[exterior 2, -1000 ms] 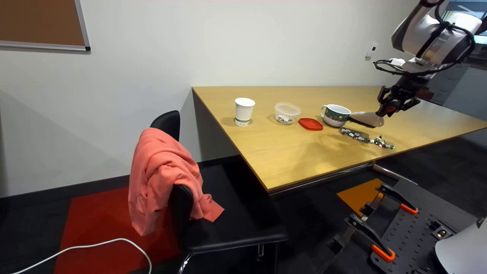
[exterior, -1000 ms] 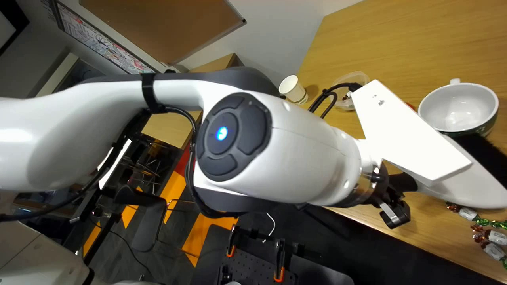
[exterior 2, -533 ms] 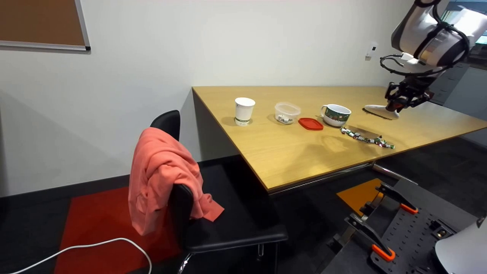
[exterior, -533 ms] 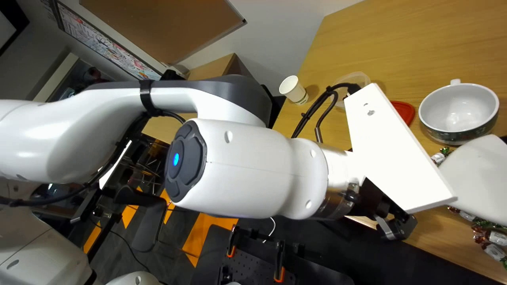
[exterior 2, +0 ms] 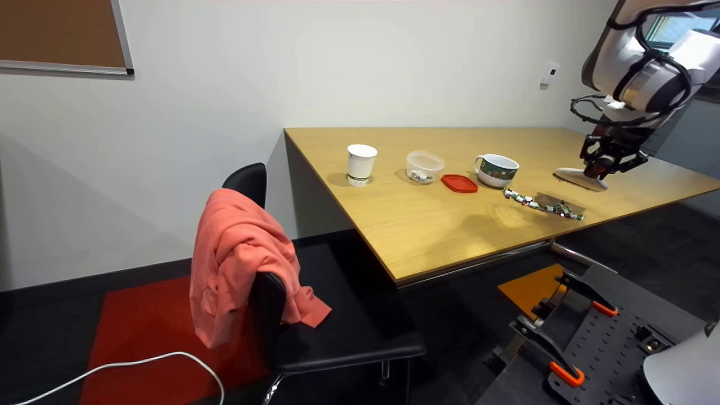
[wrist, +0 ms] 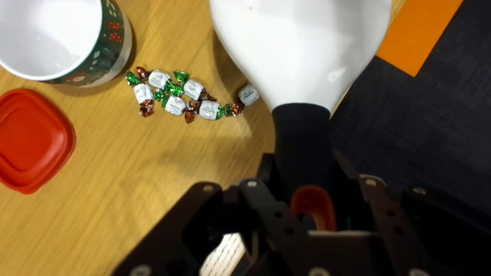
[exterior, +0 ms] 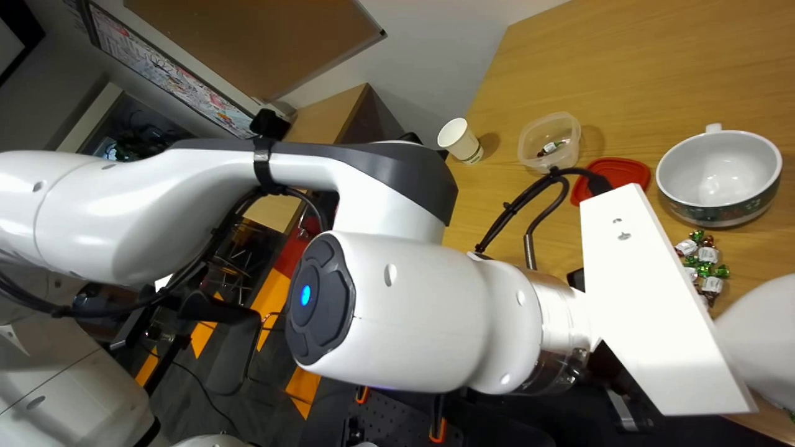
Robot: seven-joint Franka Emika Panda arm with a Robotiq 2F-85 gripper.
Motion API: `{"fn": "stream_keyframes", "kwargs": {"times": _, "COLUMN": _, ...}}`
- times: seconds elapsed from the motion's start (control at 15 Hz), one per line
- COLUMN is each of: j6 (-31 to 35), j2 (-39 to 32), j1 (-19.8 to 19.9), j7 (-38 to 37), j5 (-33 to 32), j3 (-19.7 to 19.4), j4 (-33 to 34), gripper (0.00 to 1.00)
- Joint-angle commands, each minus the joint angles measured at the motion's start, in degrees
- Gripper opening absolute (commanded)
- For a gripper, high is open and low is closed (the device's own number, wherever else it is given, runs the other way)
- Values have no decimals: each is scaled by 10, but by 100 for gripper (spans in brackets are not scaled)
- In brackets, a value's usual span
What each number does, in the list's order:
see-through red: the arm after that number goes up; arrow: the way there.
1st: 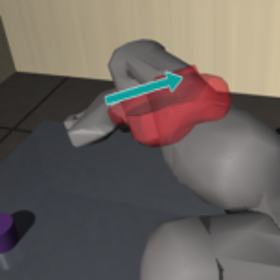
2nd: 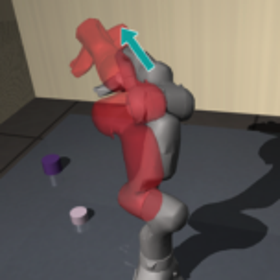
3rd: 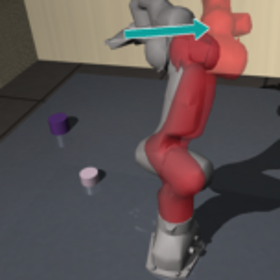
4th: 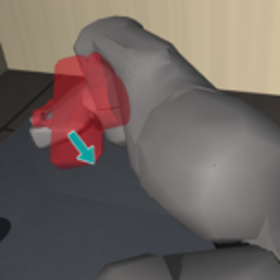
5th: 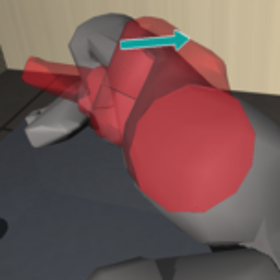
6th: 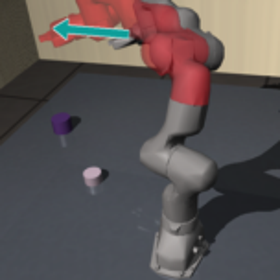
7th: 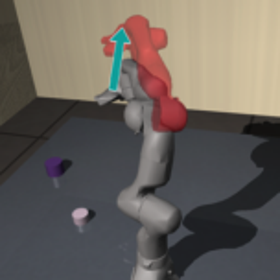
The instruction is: Use the broom to sweep the sweets to the left
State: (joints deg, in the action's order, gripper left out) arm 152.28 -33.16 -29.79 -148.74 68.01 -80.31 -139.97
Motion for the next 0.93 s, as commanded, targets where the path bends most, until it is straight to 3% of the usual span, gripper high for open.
{"fn": "stream_keyframes", "kwargs": {"times": 0.0, "j6": 0, "j2": 0, "j1": 0, "j7": 0, "j5": 0, "j3": 0, "j4": 0, "gripper": 15}}
{"fn": "stream_keyframes", "kwargs": {"times": 0.47, "j6": 17, "j2": 6, "j1": -30, "j7": -10, "j5": 44, "j3": 7, "j4": -32, "gripper": 15}}
{"fn": "stream_keyframes", "kwargs": {"times": 0.87, "j6": 8, "j2": 7, "j1": 0, "j7": -2, "j5": 117, "j3": 32, "j4": -31, "gripper": 15}}
